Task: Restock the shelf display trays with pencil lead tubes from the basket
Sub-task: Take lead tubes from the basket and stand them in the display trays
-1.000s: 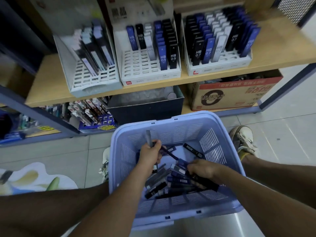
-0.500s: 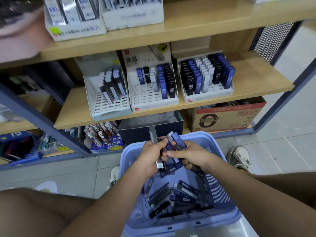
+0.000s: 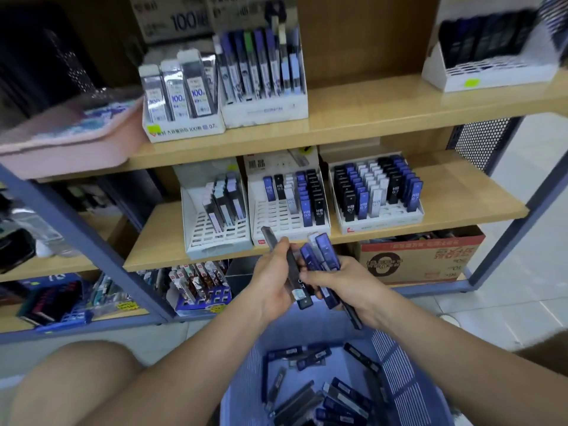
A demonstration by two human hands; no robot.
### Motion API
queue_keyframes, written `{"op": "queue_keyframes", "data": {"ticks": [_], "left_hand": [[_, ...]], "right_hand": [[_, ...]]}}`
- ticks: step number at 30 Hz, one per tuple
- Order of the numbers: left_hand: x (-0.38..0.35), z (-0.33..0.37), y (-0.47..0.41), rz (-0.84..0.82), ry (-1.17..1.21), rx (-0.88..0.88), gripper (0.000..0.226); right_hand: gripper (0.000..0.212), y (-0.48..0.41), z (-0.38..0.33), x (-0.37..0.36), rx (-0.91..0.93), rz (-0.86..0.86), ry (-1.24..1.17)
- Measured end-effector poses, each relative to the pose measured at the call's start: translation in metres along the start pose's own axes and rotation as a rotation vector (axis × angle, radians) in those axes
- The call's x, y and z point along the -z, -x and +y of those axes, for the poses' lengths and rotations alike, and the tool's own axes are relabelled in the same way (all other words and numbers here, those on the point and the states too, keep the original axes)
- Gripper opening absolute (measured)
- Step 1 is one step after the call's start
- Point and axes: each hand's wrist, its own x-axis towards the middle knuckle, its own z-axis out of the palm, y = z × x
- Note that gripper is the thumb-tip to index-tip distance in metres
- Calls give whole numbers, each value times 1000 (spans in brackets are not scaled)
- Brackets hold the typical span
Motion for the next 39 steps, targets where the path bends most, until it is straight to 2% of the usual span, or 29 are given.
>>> {"op": "queue_keyframes", "data": {"ticks": [2,5,10,16,20,23,25,28,35,39], "left_hand": [[-4,7,0,-28,-93,-17,42],[-8,19,-5,-40,-220,-33,44],[-7,28,-17,-41,-273,-66,44],[-7,26,-20,-92,-306,-74,44],[-1,38,-21,-139,-360,-113,36],[3,49,-16,-177,-300,-139,25],[4,54,-14,-183,-290,-147,16],[4,58,-13,-143,-295,-190,6],[14,77,-19,48,-136,-312,9],[21,86,-21,124,-89,-429,8]], "right_hand": [[28,-1,-12,-1,46,-18,22],[22,-5,-34,0,105,-48,52],[18,-16,-50,0,100,-50,152],[18,-25,-44,-4,41,-63,14],[6,-24,-48,-2,24,-74,-39],[4,-20,-50,-2,35,-106,-32],[14,-18,-51,-2,53,-119,-6],[14,-16,-53,-2,67,-126,38],[32,-13,-49,1,9,-144,248],[13,-11,-47,10,1,-219,255]]}}
